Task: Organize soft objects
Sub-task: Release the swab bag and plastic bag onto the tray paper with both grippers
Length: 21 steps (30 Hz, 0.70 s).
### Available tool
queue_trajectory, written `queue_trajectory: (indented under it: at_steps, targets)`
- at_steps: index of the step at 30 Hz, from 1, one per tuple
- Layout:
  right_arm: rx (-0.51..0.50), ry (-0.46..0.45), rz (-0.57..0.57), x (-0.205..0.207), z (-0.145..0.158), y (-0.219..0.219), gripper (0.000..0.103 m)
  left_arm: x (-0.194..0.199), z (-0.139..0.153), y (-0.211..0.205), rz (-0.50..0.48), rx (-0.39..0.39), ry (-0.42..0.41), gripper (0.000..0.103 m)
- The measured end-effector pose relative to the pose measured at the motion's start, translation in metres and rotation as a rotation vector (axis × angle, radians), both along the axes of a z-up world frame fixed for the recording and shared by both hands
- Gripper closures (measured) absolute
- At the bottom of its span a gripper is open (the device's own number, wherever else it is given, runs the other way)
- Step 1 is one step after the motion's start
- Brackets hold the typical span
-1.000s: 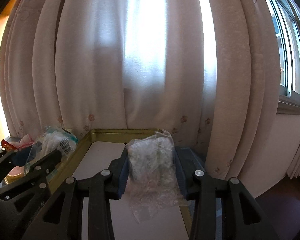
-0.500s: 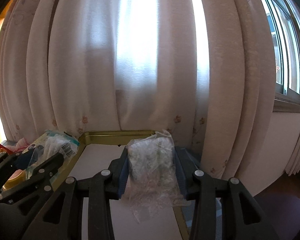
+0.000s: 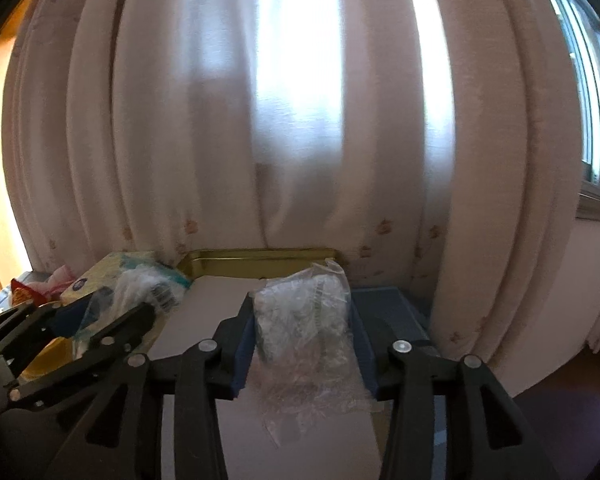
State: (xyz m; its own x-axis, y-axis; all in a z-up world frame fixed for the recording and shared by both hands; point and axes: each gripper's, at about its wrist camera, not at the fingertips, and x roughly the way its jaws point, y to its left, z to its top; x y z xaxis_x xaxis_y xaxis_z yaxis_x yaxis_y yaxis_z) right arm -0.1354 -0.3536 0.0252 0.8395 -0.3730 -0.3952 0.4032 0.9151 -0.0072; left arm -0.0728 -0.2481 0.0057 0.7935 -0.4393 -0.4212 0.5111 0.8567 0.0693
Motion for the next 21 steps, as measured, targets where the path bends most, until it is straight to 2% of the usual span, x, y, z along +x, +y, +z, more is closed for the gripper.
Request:
queue_trajectory:
  at_steps: [1,2,3,4,6,7,8,9,12,15,21]
  targets:
    - [-0.001,0.004,-0.001,0.001,-0.001,0.001,0.049,0.0,0.0,0.001,0.005,-0.004,0.002,0.07]
    - [0.001,0.01,-0.005,0.002,-0.001,0.001,0.044,0.001,0.0,0.002,0.014,-0.01,0.004,0.067]
    - [0.008,0.013,-0.013,0.002,-0.002,0.0,0.037,0.001,0.0,0.005,0.023,-0.022,0.004,0.061]
    - [0.018,0.012,-0.026,0.002,-0.002,-0.003,0.034,0.001,0.0,0.007,0.034,-0.03,0.002,0.055]
    - [0.05,-0.011,-0.042,-0.002,-0.001,-0.008,0.032,0.001,0.001,0.014,0.071,-0.053,-0.001,0.026]
    - [0.067,-0.027,-0.045,-0.006,-0.001,-0.01,0.032,0.002,0.002,0.019,0.084,-0.069,0.001,0.02]
    - [0.091,-0.046,-0.046,-0.009,0.0,-0.014,0.031,0.003,0.003,0.023,0.093,-0.081,0.002,0.007]
    - [0.113,-0.058,-0.045,-0.011,0.0,-0.017,0.028,0.003,0.005,0.027,0.105,-0.095,-0.001,0.0]
    - [0.199,-0.122,-0.043,-0.021,0.0,-0.027,0.015,0.001,0.008,0.035,0.12,-0.115,-0.022,0.0]
    - [0.213,-0.157,-0.072,-0.027,0.001,-0.03,0.015,-0.002,0.006,0.036,0.13,-0.085,-0.038,0.0]
    - [0.203,-0.172,-0.113,-0.03,0.003,-0.029,0.015,-0.008,0.006,0.034,0.129,-0.048,-0.078,0.0]
